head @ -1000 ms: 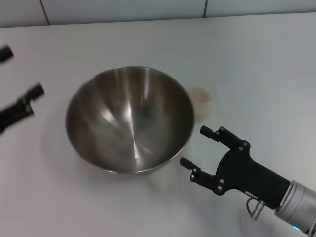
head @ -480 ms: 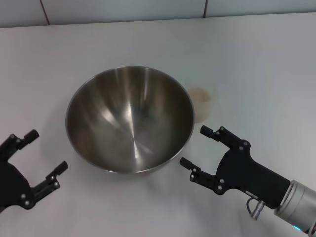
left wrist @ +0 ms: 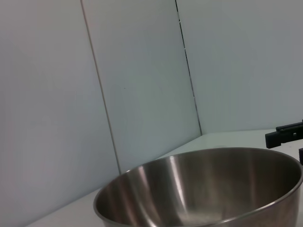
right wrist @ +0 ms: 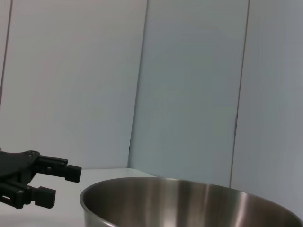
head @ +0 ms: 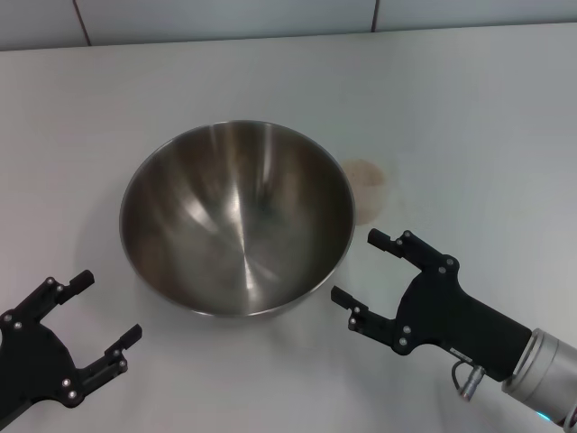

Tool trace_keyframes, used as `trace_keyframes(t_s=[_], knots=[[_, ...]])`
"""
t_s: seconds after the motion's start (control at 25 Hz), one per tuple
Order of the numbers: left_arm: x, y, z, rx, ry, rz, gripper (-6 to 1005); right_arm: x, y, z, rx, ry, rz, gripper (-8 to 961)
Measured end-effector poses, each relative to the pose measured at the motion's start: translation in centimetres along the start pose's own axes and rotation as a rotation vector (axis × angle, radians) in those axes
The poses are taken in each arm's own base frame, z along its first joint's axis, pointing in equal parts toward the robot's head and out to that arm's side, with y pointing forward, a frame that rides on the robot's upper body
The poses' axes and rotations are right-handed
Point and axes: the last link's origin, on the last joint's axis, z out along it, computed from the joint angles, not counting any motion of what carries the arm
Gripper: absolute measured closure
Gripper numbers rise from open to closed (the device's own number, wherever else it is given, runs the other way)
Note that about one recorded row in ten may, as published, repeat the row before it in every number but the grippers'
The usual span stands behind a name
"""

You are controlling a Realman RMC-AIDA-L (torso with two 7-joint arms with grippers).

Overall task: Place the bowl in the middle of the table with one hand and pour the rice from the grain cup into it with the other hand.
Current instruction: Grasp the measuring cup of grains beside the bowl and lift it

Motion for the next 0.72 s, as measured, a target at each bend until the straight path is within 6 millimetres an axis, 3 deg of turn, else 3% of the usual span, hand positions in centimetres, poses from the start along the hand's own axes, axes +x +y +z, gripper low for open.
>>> trace_keyframes(t_s=[0.2, 0.48, 0.72], knots=[[0.0, 0.0, 0.0, 0.000, 0.000, -0.003, 202, 0.0, -0.5, -0.6, 0.068, -0.005, 0.010, 174], [0.0, 0.1, 0.0, -0.004, 0.002, -0.011, 202, 0.4, -3.7, -2.1, 0.374, 0.007, 0.021, 175], [-0.1, 0.4, 0.1, -0.014, 0.000, -0.021, 201, 1.4, -4.6, -0.6, 0.458, 0.103, -0.026, 175]])
